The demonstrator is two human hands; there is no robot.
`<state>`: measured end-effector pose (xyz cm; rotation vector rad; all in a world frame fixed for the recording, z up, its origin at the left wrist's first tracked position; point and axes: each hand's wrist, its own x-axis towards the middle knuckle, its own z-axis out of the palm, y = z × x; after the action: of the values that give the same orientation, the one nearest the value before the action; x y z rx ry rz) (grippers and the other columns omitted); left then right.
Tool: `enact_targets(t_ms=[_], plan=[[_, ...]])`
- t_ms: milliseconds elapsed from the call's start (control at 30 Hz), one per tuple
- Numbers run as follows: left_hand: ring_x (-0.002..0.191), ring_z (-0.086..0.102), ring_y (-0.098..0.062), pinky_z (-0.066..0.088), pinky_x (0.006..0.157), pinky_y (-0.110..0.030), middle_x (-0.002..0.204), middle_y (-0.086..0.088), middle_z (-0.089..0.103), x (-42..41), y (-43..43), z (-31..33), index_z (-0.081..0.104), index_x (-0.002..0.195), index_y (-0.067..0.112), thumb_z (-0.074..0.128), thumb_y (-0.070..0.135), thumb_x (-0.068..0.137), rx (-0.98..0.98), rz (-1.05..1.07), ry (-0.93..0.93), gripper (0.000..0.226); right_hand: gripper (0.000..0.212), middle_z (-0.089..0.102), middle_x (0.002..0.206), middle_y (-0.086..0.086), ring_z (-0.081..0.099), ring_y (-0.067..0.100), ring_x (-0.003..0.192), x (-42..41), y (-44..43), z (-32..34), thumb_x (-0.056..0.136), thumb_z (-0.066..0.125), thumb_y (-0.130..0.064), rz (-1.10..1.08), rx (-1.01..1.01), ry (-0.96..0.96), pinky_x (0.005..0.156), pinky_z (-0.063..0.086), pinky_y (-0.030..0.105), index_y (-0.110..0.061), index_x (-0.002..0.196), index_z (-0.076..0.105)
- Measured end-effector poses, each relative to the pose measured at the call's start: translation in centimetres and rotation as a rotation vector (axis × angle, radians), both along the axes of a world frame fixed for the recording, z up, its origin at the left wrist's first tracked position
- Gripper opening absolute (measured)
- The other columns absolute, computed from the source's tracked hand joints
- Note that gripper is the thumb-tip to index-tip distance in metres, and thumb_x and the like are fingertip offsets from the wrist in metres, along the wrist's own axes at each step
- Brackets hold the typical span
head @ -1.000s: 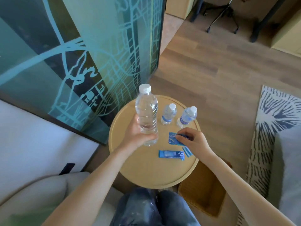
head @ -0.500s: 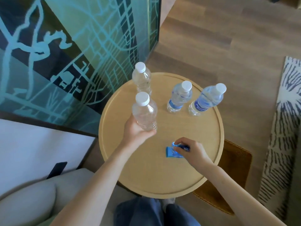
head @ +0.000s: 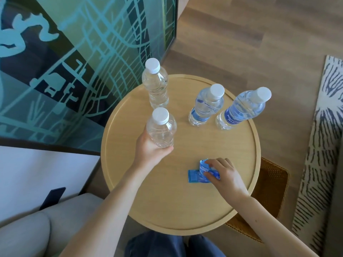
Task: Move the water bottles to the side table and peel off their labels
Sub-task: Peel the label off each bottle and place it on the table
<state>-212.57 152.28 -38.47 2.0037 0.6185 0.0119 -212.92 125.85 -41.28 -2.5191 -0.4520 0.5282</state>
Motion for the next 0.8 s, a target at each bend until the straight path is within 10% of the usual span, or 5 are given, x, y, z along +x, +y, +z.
enact_targets(t_ms=[133, 567, 800], plan=[[0.093, 0.070, -0.010, 0.050, 0.076, -0.014, 0.098, 0.005, 0.074, 0.1, 0.1, -1.2, 0.068, 0.114, 0.007, 0.087, 0.009, 0.063, 0.007, 0.001, 0.006, 0.054, 0.030, 0.069, 0.102, 0.006, 0.060, 0.031, 0.089, -0.3, -0.3, -0.9, 0.082, 0.081, -0.005, 0.070, 0.002, -0.162, 0.073, 0.050, 0.034, -0.008, 0.111, 0.073], [0.109, 0.067, -0.023, 0.052, 0.097, -0.047, 0.112, -0.006, 0.071, -0.4, -0.3, -3.2, 0.063, 0.120, 0.005, 0.091, 0.008, 0.066, -0.122, 0.008, -0.025, 0.061, 0.039, 0.068, 0.119, 0.012, 0.063, 0.036, 0.105, -1.4, -0.2, -2.6, 0.082, 0.083, -0.015, 0.141, -0.005, -0.239, 0.085, 0.055, 0.050, -0.004, 0.117, 0.072], [0.121, 0.056, -0.009, 0.045, 0.106, -0.033, 0.127, 0.007, 0.062, -1.4, -0.8, -2.1, 0.056, 0.131, 0.018, 0.092, 0.022, 0.065, -0.063, -0.025, 0.058, 0.075, 0.047, 0.066, 0.123, 0.011, 0.063, 0.034, 0.108, -1.4, -0.1, -0.9, 0.079, 0.086, -0.023, 0.096, 0.033, -0.234, 0.091, 0.054, 0.046, -0.007, 0.120, 0.069]])
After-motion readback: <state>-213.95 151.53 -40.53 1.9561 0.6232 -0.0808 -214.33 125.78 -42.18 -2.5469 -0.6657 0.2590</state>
